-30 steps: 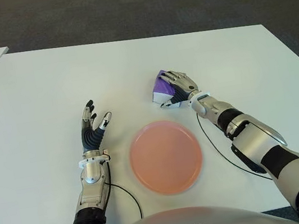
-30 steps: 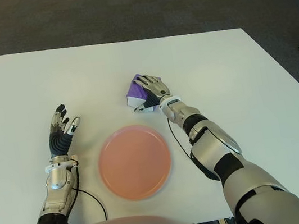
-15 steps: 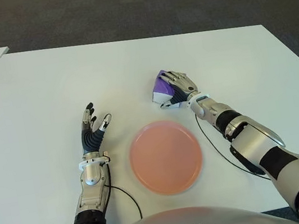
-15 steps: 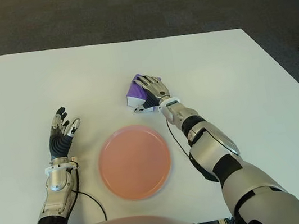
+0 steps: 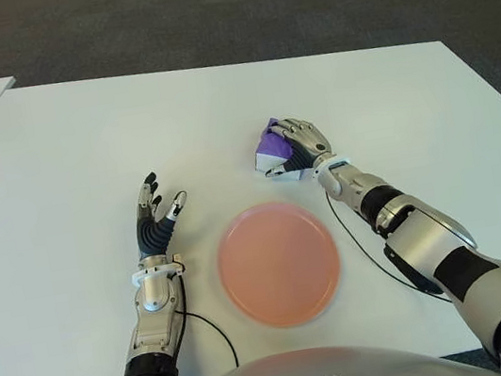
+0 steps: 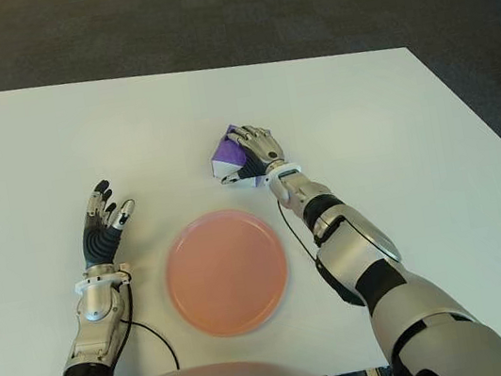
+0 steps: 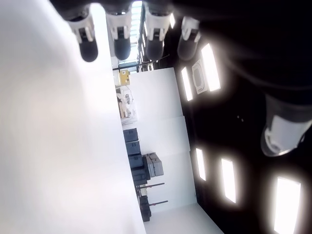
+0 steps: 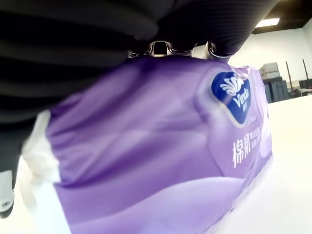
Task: Put the tissue paper into the plate.
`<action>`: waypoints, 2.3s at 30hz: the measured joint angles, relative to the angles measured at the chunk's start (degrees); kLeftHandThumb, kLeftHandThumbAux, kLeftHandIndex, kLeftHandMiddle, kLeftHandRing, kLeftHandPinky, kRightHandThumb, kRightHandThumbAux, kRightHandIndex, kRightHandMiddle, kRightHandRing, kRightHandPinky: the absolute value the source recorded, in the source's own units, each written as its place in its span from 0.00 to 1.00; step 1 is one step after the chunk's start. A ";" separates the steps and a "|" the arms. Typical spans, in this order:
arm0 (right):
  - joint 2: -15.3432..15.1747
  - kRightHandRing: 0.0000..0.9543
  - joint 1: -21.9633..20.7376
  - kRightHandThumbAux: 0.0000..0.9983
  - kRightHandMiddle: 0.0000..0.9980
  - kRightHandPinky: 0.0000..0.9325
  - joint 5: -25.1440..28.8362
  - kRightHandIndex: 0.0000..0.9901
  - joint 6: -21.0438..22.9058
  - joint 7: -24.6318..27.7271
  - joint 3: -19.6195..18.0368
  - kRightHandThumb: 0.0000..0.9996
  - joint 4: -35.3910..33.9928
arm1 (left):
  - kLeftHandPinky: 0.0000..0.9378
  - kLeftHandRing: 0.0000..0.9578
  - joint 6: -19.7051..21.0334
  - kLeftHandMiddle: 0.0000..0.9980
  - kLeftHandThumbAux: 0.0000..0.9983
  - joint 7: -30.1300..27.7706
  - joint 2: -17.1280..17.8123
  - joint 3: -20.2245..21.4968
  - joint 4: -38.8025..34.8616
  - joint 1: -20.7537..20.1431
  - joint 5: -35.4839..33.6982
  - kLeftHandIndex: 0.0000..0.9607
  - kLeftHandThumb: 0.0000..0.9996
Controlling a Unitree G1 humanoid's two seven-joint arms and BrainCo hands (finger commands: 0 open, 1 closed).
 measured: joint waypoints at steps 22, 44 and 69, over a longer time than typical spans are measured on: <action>1.68 0.55 1.12 0.67 0.49 0.48 -3.52 0.39 6.33 -11.94 4.14 1.00 0.00 | 0.00 0.00 0.41 0.00 0.49 0.00 -0.76 -0.02 -1.57 1.35 -0.02 0.00 0.00; 2.12 0.86 2.30 0.68 0.54 0.86 -6.06 0.40 8.54 -19.06 6.35 0.86 0.04 | 0.00 0.00 0.61 0.00 0.50 0.00 -0.96 -0.01 -1.69 1.39 0.00 0.00 0.00; 1.83 0.89 2.43 0.68 0.54 0.87 -7.33 0.40 8.93 -22.48 8.68 0.85 0.09 | 0.00 0.00 0.60 0.00 0.50 0.08 -1.23 0.00 -1.68 1.38 0.09 0.00 0.00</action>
